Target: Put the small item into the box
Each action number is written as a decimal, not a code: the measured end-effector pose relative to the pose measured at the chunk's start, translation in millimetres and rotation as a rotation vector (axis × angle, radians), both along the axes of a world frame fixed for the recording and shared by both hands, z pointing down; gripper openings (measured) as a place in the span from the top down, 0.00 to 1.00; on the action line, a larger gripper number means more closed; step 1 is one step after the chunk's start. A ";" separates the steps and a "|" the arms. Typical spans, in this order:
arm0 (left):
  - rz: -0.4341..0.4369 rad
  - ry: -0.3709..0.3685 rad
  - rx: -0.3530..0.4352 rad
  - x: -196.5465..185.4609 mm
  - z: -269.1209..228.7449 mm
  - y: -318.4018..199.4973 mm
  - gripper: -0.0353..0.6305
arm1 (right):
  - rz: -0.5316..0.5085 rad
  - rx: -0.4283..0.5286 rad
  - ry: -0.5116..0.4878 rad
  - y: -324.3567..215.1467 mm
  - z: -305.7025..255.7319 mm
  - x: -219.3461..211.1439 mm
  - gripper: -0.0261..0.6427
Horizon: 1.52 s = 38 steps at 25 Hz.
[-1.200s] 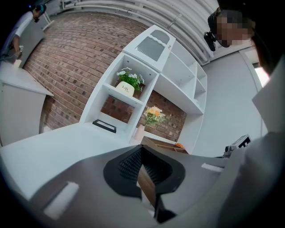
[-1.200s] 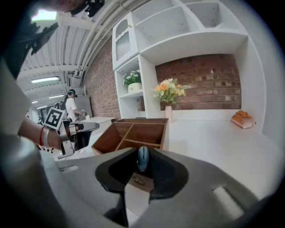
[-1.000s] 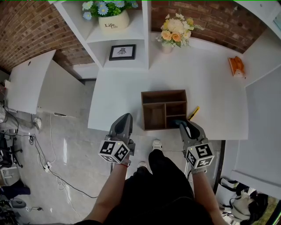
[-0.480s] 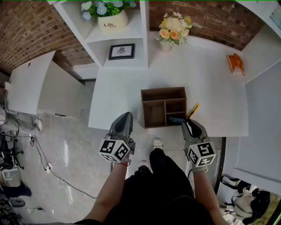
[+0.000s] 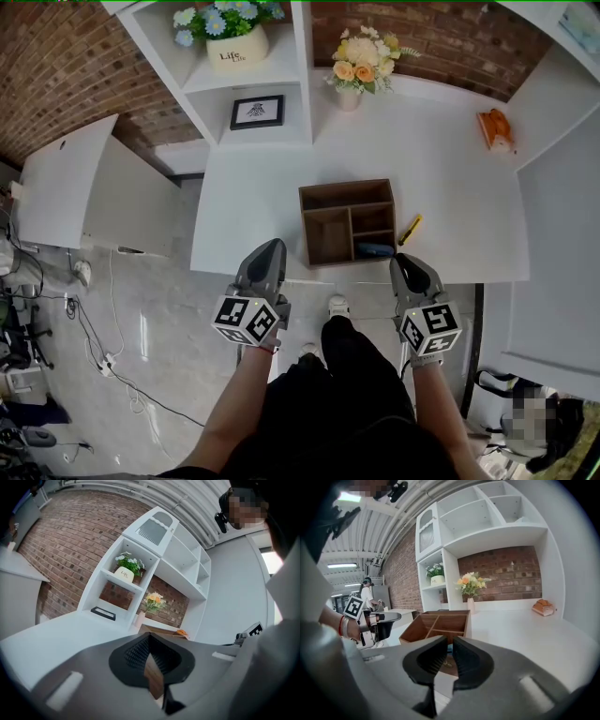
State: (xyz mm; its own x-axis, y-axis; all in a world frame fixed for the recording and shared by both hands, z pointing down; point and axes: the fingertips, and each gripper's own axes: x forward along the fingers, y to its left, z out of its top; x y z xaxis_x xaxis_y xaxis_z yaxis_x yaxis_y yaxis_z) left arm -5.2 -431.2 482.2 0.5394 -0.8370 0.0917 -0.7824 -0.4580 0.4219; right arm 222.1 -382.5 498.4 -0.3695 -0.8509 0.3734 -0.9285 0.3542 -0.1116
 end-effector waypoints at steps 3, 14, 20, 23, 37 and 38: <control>0.007 0.000 0.006 0.3 -3.1 3.7 0.94 | 0.009 0.050 0.018 4.0 -10.2 0.8 0.96; 0.027 -0.008 0.027 -3.9 -12.9 19.2 0.94 | 0.036 0.147 0.038 19.8 -35.0 -1.7 0.96; 0.042 -0.011 0.035 -3.3 -17.3 29.9 0.94 | 0.056 0.166 0.032 32.7 -40.6 -1.0 0.96; 0.048 -0.010 0.044 -3.6 -21.0 34.8 0.94 | 0.062 0.178 0.035 38.9 -44.2 -1.5 0.96; 0.068 -0.009 0.070 -10.5 -31.1 61.2 0.94 | 0.091 0.220 0.042 68.4 -59.0 -6.1 0.96; 0.069 -0.008 0.072 -10.6 -32.1 62.7 0.94 | 0.092 0.223 0.043 70.1 -60.3 -6.3 0.96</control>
State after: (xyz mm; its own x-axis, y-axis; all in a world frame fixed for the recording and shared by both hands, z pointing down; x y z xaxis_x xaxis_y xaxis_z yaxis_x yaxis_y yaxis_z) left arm -15.9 -368.5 450.1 0.5957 -0.8023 0.0377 -0.7513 -0.5399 0.3796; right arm 215.8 -312.4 438.1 -0.2746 -0.9433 0.1864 -0.9602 0.2795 0.0000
